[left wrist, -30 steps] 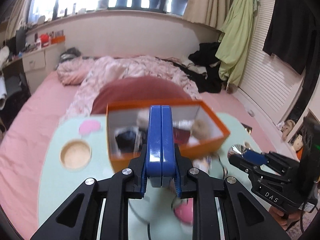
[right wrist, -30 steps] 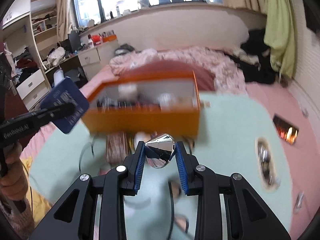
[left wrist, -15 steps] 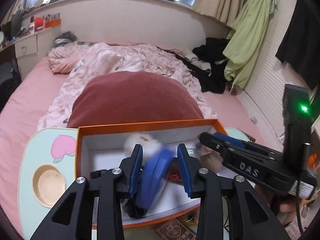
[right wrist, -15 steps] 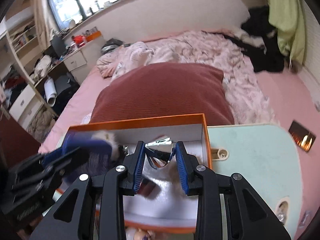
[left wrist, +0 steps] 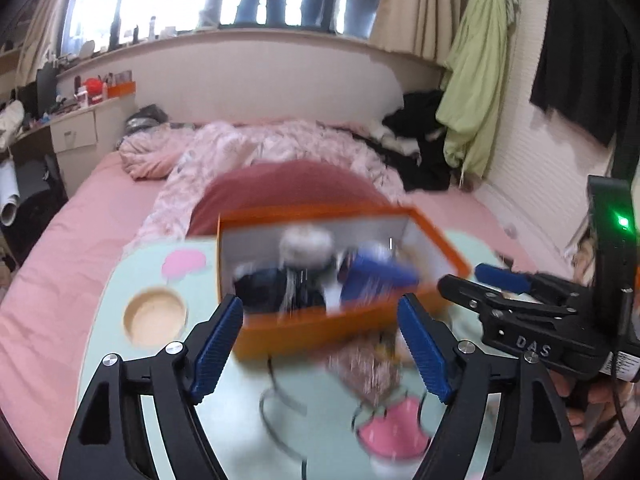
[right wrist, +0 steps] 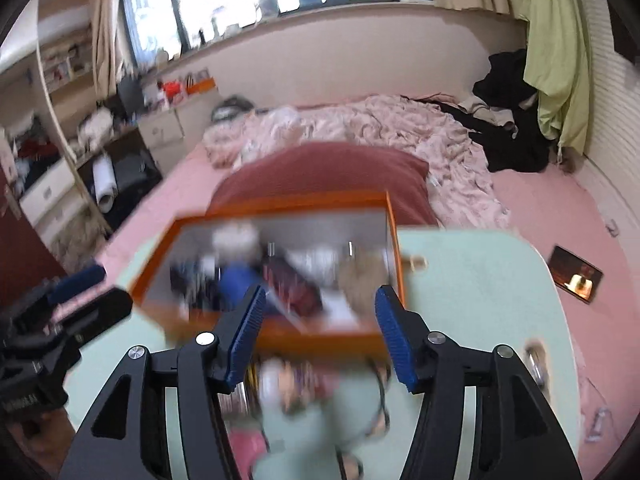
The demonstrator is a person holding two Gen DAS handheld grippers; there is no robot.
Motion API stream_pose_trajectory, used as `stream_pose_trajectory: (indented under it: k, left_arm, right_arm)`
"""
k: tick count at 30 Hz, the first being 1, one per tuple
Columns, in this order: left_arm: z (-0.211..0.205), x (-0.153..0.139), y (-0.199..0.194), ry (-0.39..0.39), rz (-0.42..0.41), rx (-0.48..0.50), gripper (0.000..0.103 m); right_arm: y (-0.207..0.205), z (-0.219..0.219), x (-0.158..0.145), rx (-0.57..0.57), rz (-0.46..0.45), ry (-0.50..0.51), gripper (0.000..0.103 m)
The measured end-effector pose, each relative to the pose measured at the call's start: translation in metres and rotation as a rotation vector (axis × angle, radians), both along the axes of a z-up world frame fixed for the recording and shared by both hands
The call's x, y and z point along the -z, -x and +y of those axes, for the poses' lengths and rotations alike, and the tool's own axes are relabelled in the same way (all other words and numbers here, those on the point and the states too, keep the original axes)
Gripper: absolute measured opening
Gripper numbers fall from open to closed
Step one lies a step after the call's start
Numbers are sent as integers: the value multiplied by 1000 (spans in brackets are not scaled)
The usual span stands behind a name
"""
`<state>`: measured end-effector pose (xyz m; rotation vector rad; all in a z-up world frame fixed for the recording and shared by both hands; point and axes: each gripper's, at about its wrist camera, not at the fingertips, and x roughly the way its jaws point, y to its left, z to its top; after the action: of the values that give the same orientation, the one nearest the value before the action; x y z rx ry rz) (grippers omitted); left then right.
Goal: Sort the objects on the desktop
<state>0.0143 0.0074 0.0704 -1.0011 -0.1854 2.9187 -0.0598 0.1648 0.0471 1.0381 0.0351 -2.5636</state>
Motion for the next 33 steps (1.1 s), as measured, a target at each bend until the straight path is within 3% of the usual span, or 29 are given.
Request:
stream_pose_trajectory:
  k: [5,13,14,15,16,18,20,33]
  left_arm:
    - [4,38,-22,38,-104,-29,80]
    - [12,78,-19,96,-254,-68,84]
    - [12,80,-18,111,-257,-81,88]
    - [12,83,-18,111,-266,-86,101]
    - [11,86,-17,108,-275,-88,103]
    - [10,85,-17,104,-272,-89,103]
    - [9,85,-17,106,-267,-90,103]
    - [7,87,-17,108,-240,-80,103]
  right_arm:
    - [-45,-1,31,-28,-28,-129,58]
    - [-62,6,69,-6,-108,-168,59]
    - [-63,7,70,1,-101,-171,62]
    - [-63,7,71,5,-98,-176,65]
    - [-64,7,72,6,-94,-182,68]
    - [-64,6,75,-1,-94,-187,89]
    - [-62,7,78,3,-97,-186,103]
    - [-61,9,83,10,-95,-183,103]
